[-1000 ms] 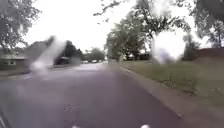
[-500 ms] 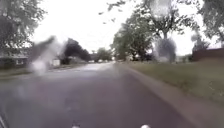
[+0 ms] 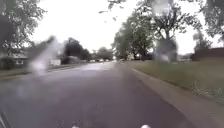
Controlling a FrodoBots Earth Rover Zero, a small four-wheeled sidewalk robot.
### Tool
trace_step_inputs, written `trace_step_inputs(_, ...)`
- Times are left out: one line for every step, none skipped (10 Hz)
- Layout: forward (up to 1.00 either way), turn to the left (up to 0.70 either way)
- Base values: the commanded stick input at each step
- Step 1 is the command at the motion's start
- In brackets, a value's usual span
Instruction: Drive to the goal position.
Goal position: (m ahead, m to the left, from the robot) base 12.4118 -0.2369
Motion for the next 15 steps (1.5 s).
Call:
trace_step_inputs(0.7, 0.0)
trace_step_inputs(0.7, 0.0)
trace_step_inputs(0.7, 0.0)
trace_step_inputs(0.7, 0.0)
trace_step_inputs(0.7, 0.0)
trace_step_inputs(0.7, 0.0)
trace_step_inputs(0.7, 0.0)
trace_step_inputs(0.7, 0.0)
trace_step_inputs(0.7, 0.0)
trace_step_inputs(0.7, 0.0)
trace_step_inputs(0.7, 0.0)
trace_step_inputs(0.7, 0.0)
trace_step_inputs(0.7, 0.0)
trace_step_inputs(0.7, 0.0)
trace_step_inputs(0.7, 0.0)
